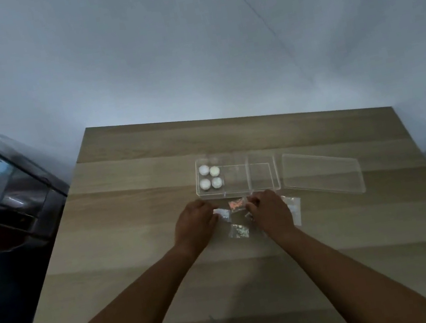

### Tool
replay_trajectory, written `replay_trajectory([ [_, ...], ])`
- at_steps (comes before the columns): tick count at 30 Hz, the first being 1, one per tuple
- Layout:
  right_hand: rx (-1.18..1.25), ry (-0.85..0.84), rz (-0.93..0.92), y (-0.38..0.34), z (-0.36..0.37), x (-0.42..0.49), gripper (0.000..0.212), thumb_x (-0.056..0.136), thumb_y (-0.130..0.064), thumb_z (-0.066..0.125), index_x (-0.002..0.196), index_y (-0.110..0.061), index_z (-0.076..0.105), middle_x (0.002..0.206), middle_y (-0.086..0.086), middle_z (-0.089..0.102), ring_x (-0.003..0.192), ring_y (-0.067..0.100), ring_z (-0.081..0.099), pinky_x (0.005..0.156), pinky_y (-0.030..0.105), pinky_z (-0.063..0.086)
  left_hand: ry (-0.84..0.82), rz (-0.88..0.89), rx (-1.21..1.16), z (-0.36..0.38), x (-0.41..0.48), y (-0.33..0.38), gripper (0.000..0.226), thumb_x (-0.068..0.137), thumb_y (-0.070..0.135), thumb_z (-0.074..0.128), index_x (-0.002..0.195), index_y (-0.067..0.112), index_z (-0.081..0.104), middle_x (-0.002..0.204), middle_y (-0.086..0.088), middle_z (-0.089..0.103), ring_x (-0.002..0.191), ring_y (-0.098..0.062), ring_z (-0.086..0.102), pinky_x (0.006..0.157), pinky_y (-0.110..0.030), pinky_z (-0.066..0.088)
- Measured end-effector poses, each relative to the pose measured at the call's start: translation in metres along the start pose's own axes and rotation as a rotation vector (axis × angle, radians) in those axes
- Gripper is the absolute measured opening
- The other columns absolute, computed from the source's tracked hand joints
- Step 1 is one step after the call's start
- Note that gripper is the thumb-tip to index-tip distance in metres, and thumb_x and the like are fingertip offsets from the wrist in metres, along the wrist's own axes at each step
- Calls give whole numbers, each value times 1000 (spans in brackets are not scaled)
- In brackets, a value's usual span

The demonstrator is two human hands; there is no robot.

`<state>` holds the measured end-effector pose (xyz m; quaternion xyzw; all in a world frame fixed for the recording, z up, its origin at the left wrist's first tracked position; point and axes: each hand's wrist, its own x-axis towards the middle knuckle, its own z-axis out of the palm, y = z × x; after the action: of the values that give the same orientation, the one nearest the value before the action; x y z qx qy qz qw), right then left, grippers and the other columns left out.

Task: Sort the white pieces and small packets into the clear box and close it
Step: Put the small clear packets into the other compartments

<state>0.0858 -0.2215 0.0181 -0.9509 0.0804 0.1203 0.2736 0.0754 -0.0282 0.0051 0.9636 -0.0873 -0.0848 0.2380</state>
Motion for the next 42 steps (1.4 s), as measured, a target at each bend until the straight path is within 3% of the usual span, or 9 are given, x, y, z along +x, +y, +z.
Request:
replay_trajectory([
  [4, -16, 83, 146, -7, 13, 3, 30, 86, -44, 57, 96, -21, 73, 108, 8, 67, 102, 28, 62, 88, 39, 48, -41, -67, 19, 9, 5, 8, 34, 91, 29, 53, 123, 26, 62, 122, -7, 59, 115, -27, 50, 94, -35, 43],
  [9, -37, 86, 274, -12, 27, 6, 38, 84, -44, 59, 109, -15, 61, 119, 9, 57, 114, 29, 54, 97, 45, 39, -44, -172, -30, 17, 7, 10, 28, 86, 29, 61, 114, 26, 65, 118, -6, 53, 118, -25, 44, 92, -36, 46],
  [15, 119, 66, 359, -16, 29, 11, 15, 84, -30, 64, 93, -21, 73, 101, 4, 73, 101, 27, 65, 96, 41, 46, -115, -290, -121, 8, 16, 12, 14, 77, 24, 71, 91, 23, 72, 116, -7, 60, 113, -27, 53, 89, -37, 49],
  [18, 282, 47, 351, -13, 26, 10, 10, 81, -22, 66, 86, -17, 74, 92, 5, 75, 89, 25, 68, 81, 31, 49, -154, -320, -152, 2, 19, 10, 14, 72, 20, 72, 86, 25, 73, 107, -4, 71, 104, -26, 64, 81, -31, 49],
  [21, 439, 40, 292, -6, 19, 8, 6, 79, -14, 70, 84, -13, 74, 81, 5, 73, 76, 19, 66, 59, 19, 41, -179, -335, -153, -1, 17, 5, 23, 70, 19, 72, 91, 28, 73, 104, 0, 74, 103, -23, 66, 81, -30, 50],
  [25, 459, -100, 187, 6, 6, 4, 11, 80, -10, 71, 90, -7, 76, 86, 4, 73, 76, 15, 67, 67, 22, 48, -186, -363, -201, -4, 14, -2, 20, 66, 19, 75, 84, 27, 76, 95, 3, 76, 95, -19, 67, 70, -25, 46],
  [31, 95, -371, -107, 3, -2, -4, 19, 78, -11, 70, 96, -11, 77, 102, 8, 76, 96, 19, 68, 78, 22, 44, -205, -343, -199, -6, 12, -3, 20, 69, 18, 71, 85, 27, 77, 96, 1, 76, 95, -20, 67, 75, -28, 50],
  [35, -125, -381, -220, -11, 5, -7, 28, 75, -17, 69, 103, -20, 71, 108, 5, 73, 102, 23, 65, 89, 33, 51, -190, -333, -184, -5, 12, -2, 18, 74, 16, 64, 85, 24, 76, 97, -3, 76, 96, -24, 67, 76, -31, 51],
  [42, -304, -390, -257, -20, 13, -7, 14, 73, -20, 65, 86, -18, 69, 98, 9, 71, 94, 29, 65, 81, 36, 51, -164, -329, -183, -4, 8, -8, 18, 79, 17, 60, 93, 19, 71, 106, -8, 73, 104, -30, 63, 82, -33, 48],
])
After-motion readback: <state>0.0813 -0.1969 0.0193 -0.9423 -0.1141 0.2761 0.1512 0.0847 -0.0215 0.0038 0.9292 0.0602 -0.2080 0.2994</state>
